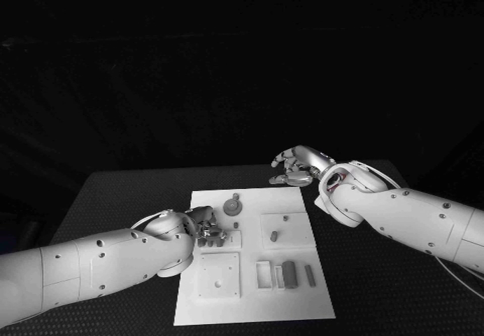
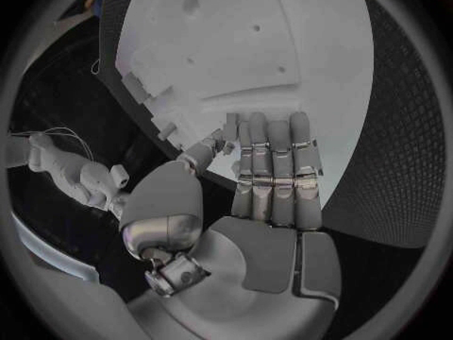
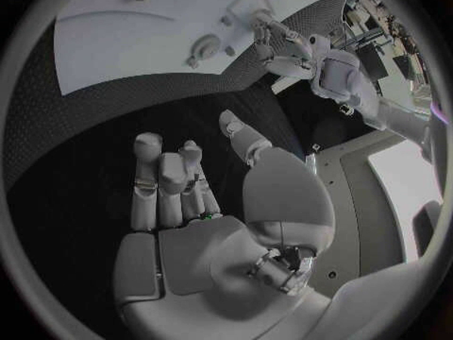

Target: Assemble the parts on the task board

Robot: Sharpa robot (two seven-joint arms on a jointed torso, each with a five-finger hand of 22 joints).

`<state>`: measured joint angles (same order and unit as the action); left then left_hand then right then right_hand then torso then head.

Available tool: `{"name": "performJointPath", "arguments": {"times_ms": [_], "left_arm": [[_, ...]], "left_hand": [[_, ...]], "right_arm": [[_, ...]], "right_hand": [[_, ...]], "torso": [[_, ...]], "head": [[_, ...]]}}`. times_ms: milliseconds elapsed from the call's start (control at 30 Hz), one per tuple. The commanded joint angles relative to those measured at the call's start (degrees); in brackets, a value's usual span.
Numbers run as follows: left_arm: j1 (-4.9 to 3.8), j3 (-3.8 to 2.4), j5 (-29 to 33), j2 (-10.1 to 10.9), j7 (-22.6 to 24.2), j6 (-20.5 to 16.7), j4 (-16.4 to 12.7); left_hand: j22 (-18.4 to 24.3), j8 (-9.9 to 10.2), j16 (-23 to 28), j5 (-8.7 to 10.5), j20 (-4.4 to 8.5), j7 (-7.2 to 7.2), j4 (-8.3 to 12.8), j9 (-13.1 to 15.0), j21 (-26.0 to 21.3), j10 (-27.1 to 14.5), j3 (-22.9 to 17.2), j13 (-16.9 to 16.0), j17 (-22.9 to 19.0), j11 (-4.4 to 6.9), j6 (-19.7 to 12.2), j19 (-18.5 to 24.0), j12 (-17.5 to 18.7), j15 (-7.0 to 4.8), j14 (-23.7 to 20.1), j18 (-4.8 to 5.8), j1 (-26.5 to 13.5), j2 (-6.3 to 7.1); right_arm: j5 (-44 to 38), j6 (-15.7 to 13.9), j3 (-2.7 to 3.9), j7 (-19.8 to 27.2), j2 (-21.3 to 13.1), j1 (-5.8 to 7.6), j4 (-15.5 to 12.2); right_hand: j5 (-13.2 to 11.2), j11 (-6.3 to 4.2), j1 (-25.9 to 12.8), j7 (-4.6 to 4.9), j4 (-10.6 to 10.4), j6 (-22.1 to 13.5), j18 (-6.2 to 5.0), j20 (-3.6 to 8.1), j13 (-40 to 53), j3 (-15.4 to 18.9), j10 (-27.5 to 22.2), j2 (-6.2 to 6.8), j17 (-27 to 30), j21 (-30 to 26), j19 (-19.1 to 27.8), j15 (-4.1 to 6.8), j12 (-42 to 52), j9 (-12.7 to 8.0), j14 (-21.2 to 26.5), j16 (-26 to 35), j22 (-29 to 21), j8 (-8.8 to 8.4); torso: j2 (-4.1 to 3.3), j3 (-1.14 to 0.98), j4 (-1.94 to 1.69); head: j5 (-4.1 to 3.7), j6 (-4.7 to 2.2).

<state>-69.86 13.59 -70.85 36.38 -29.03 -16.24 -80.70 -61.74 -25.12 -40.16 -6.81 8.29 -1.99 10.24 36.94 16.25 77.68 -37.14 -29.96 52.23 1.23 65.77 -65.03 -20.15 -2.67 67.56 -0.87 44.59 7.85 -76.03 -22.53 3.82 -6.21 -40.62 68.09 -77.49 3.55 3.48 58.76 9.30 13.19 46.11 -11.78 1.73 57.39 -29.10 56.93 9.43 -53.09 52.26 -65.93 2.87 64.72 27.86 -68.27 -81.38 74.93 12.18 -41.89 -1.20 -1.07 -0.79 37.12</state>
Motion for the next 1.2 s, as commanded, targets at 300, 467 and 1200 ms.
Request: {"name": "performJointPath", "arguments": {"times_ms": [300, 467, 1200], "left_arm": [[0.14, 0.02, 0.09, 0.06, 0.86, 0.73, -0.4], [0.16, 0.01, 0.09, 0.08, 0.96, 0.58, -0.37], [0.22, 0.0, 2.67, 0.38, 1.73, -1.93, -0.36]], "left_hand": [[-0.17, -0.11, -0.37, 0.75, 0.04, -0.15, -1.54, -0.1, -0.5, -0.23, -0.16, 0.12, -0.34, -0.29, -0.61, -0.31, 0.02, -0.03, -0.68, -0.32, 0.51, 2.77], [-0.35, -0.15, -0.53, 0.8, 0.03, -0.16, -1.16, -0.07, -0.65, -0.25, -0.43, 0.1, -0.47, -0.29, -0.64, -0.32, 0.0, -0.02, -0.77, -0.34, 2.2, 2.43], [-1.04, -0.39, -1.12, 3.49, -0.05, -0.11, 3.07, 0.1, -1.46, -0.12, -0.32, 0.01, -1.21, -0.29, -0.69, -0.85, -0.14, 0.03, -0.75, -0.23, 11.36, -3.0]], "right_arm": [[0.15, 0.49, 0.03, 0.15, -0.05, 0.01, 0.0], [0.15, 0.49, 0.03, 0.15, -0.07, 0.01, -0.02], [0.16, 0.68, 0.03, 0.12, -0.13, 0.01, 0.07]], "right_hand": [[-0.05, -0.02, -0.59, 0.68, -0.42, -0.4, -3.22, 0.09, -0.08, 0.11, -0.25, 0.08, 0.08, -0.22, -0.09, -0.05, 0.28, -0.09, 0.48, -0.18, 0.73, 0.27], [-0.05, -0.02, -0.57, 0.68, -0.45, -0.4, -3.22, 0.09, -0.1, 0.1, -0.25, 0.09, 0.08, -0.23, -0.09, -0.05, 0.29, -0.1, 0.48, -0.18, 0.74, 0.27], [-0.05, -0.03, -0.51, 0.68, -0.56, -0.39, -3.22, 0.12, -0.14, 0.07, -0.26, 0.13, 0.09, -0.24, -0.12, -0.05, 0.34, -0.13, 0.47, -0.2, 0.75, 0.29]], "torso": [[0.0, 0.01, 0.0], [0.0, 0.02, -0.02], [-0.01, 0.02, -0.01]], "head": [[0.02, -0.08], [0.0, -0.14], [0.01, -0.27]]}}
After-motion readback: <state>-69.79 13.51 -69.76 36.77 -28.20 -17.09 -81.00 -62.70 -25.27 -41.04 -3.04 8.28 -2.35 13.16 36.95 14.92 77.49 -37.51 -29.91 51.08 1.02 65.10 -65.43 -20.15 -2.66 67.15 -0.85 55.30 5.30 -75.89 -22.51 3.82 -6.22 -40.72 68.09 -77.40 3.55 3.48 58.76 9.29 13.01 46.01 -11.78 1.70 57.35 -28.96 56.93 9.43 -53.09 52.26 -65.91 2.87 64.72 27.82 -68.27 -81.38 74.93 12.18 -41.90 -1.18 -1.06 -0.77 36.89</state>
